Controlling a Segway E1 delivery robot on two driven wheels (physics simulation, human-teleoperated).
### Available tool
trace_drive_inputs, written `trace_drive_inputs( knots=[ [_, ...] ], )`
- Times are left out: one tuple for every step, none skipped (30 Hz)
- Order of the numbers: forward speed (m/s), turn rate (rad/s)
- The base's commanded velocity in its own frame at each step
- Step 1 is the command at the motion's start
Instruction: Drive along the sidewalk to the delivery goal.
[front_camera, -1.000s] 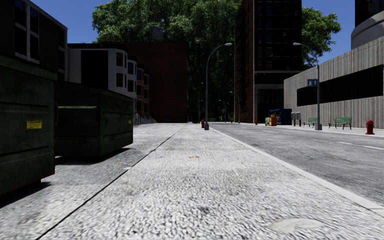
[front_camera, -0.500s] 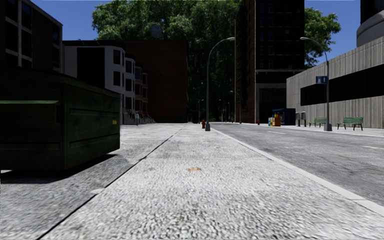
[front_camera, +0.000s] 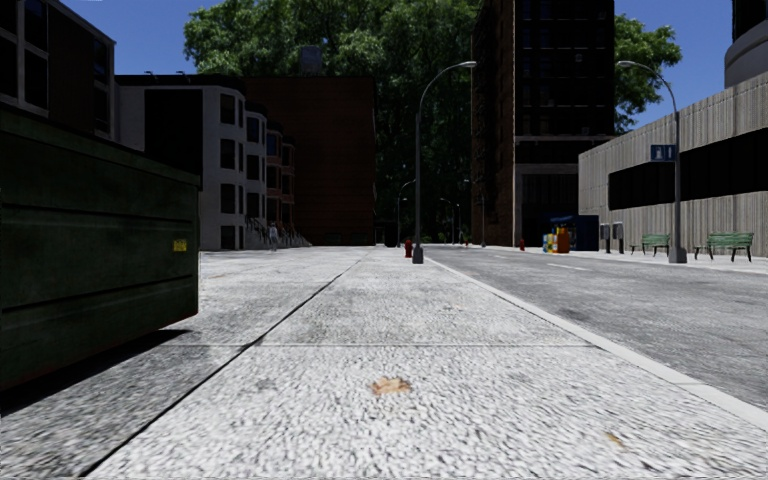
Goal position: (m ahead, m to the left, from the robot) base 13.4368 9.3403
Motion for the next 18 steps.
trace_drive_inputs(
  knots=[
    [2.00,0.00],
    [2.00,0.00],
    [2.00,0.00],
    [2.00,0.00],
    [2.00,0.00],
    [2.00,0.00],
    [2.00,0.00],
    [2.00,0.00],
    [2.00,0.00],
    [2.00,0.00],
    [2.00,0.00],
    [2.00,0.00],
    [2.00,0.32],
    [2.00,0.35],
    [2.00,0.36],
    [2.00,0.36],
    [2.00,0.36],
    [2.00,0.36]
  ],
)
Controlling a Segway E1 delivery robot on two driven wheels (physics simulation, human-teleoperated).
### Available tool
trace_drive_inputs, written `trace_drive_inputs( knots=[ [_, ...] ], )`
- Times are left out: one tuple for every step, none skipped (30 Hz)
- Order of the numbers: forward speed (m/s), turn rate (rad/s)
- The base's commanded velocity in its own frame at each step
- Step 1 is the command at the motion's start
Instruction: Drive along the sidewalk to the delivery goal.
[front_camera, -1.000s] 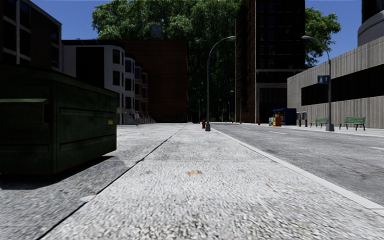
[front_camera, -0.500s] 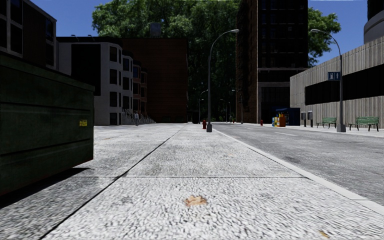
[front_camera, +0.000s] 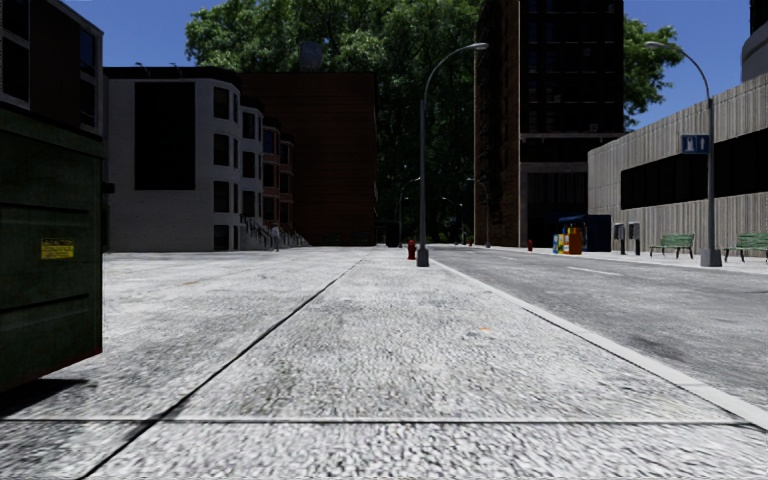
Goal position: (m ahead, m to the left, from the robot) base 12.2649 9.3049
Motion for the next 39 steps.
trace_drive_inputs(
  knots=[
    [2.00,0.36],
    [2.00,0.36],
    [2.00,0.38],
    [2.00,0.38],
    [2.00,0.39],
    [2.00,0.39],
    [2.00,0.39],
    [2.00,0.41],
    [2.00,0.42],
    [2.00,0.42],
    [2.00,0.45],
    [2.00,0.47],
    [2.00,0.47],
    [2.00,0.47],
    [2.00,0.48],
    [2.00,0.48],
    [2.00,0.48],
    [2.00,0.48],
    [2.00,0.48],
    [2.00,0.48],
    [2.00,0.48],
    [2.00,0.50],
    [2.00,0.53],
    [2.00,0.53],
    [2.00,0.54],
    [2.00,0.55],
    [2.00,0.55],
    [2.00,0.55],
    [2.00,0.55],
    [2.00,0.55],
    [2.00,0.55],
    [2.00,0.55],
    [2.00,0.55],
    [2.00,0.56],
    [2.00,0.56],
    [2.00,0.56],
    [2.00,0.56],
    [2.00,0.56],
    [2.00,0.56]
  ],
)
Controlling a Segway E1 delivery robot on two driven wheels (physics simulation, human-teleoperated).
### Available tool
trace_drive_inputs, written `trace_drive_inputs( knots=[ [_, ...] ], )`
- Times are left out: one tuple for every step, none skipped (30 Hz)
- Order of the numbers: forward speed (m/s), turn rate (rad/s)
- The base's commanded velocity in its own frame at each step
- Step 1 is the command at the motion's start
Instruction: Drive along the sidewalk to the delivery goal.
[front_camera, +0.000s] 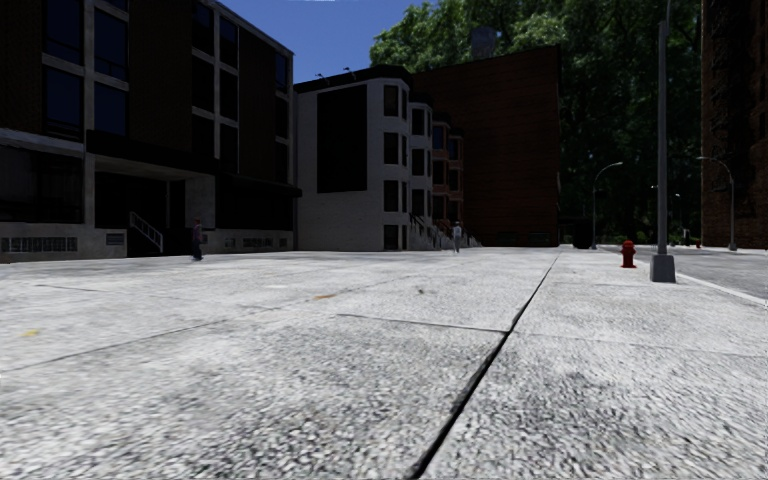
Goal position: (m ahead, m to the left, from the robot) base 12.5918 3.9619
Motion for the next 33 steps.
trace_drive_inputs(
  knots=[
    [2.00,0.56],
    [2.00,0.56],
    [2.00,0.56],
    [2.00,0.56],
    [2.00,0.56],
    [2.00,0.56],
    [2.00,0.56],
    [2.00,0.56],
    [2.00,0.56],
    [2.00,0.56],
    [2.00,0.56],
    [2.00,0.56],
    [2.00,0.56],
    [2.00,0.56],
    [2.00,0.56],
    [2.00,0.54],
    [2.00,0.43],
    [2.00,0.43],
    [2.00,0.40],
    [2.00,0.38],
    [2.00,0.00],
    [2.00,0.00],
    [2.00,0.00],
    [2.00,0.00],
    [2.00,0.00],
    [2.00,0.00],
    [2.00,0.00],
    [2.00,0.00],
    [2.00,0.00],
    [2.00,0.00],
    [2.00,0.00],
    [2.00,0.00],
    [2.00,0.00]
  ],
)
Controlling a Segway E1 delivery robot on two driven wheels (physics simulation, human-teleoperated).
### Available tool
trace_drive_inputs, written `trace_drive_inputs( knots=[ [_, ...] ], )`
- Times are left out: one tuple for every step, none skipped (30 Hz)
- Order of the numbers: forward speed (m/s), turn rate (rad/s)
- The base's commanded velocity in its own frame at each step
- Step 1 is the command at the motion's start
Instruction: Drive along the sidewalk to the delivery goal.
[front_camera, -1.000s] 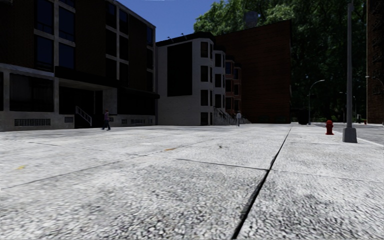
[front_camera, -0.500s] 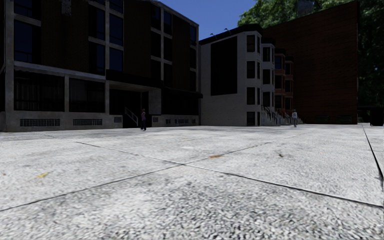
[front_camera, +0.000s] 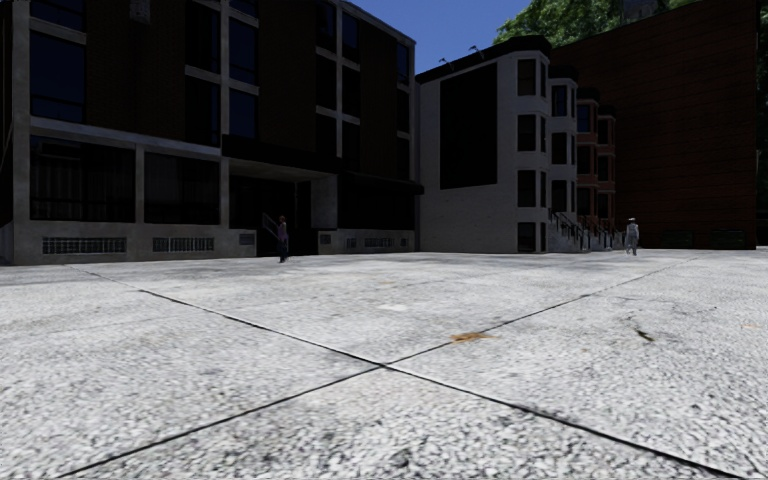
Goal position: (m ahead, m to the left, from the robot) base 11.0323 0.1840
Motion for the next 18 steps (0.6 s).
trace_drive_inputs(
  knots=[
    [2.00,0.00],
    [2.00,0.00],
    [2.00,0.00],
    [2.00,0.00],
    [2.00,0.00],
    [2.00,0.00],
    [2.00,0.00],
    [2.00,0.00],
    [2.00,0.00],
    [2.00,0.00],
    [2.00,0.00],
    [2.00,0.00],
    [2.00,0.00],
    [2.00,0.00],
    [2.00,0.00],
    [2.00,0.00],
    [2.00,0.00],
    [2.00,0.00]
  ],
)
